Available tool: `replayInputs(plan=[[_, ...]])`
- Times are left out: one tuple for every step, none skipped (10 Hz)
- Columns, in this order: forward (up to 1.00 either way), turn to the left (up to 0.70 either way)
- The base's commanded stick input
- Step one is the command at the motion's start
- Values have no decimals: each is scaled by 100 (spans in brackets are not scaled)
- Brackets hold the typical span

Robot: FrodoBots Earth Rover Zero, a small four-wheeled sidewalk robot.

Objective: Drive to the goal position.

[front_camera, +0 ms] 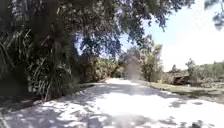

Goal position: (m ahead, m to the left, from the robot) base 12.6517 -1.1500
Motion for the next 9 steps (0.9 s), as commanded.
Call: replayInputs(plan=[[70,0],[70,0],[70,0],[70,0],[70,0],[70,0],[70,0],[70,0],[70,0]])
